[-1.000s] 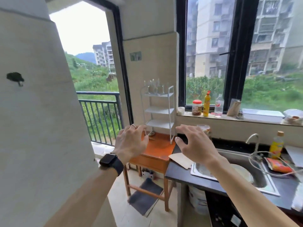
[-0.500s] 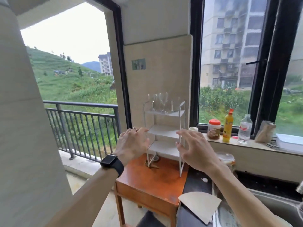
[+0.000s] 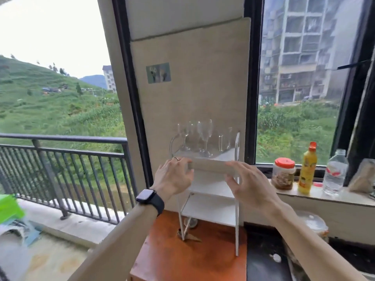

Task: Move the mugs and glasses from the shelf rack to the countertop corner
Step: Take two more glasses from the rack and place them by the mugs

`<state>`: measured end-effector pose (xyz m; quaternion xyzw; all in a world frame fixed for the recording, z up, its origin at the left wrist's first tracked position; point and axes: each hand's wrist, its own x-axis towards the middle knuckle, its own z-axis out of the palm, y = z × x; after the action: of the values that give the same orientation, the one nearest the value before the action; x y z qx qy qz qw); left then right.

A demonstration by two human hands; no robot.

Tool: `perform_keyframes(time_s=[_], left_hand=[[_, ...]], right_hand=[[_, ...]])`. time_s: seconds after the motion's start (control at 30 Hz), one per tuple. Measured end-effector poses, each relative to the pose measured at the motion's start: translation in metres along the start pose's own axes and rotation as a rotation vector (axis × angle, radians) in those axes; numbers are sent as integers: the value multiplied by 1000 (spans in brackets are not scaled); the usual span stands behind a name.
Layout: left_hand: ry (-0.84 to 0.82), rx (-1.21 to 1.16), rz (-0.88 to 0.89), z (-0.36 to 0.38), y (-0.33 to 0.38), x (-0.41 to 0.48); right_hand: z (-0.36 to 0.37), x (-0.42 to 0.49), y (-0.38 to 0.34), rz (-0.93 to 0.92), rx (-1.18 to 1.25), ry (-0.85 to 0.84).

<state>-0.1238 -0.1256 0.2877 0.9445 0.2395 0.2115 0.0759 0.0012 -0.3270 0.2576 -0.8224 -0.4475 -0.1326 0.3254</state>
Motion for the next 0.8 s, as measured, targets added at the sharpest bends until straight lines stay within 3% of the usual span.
perform_keyframes(time_s=[0.27,0.5,0.67,0.8], left_hand=[[-110,-433,57,55,-31,130],[-154,-796,23,89,-41,198],[-230,-960,24,100,-37,220],[-274,-1069,13,102,-32,231]], right_hand=[[57,110,10,342,315,92],[75,184,17,634,758,184],[84,219,25,823,924,122],[85,234,33,871,970,117]])
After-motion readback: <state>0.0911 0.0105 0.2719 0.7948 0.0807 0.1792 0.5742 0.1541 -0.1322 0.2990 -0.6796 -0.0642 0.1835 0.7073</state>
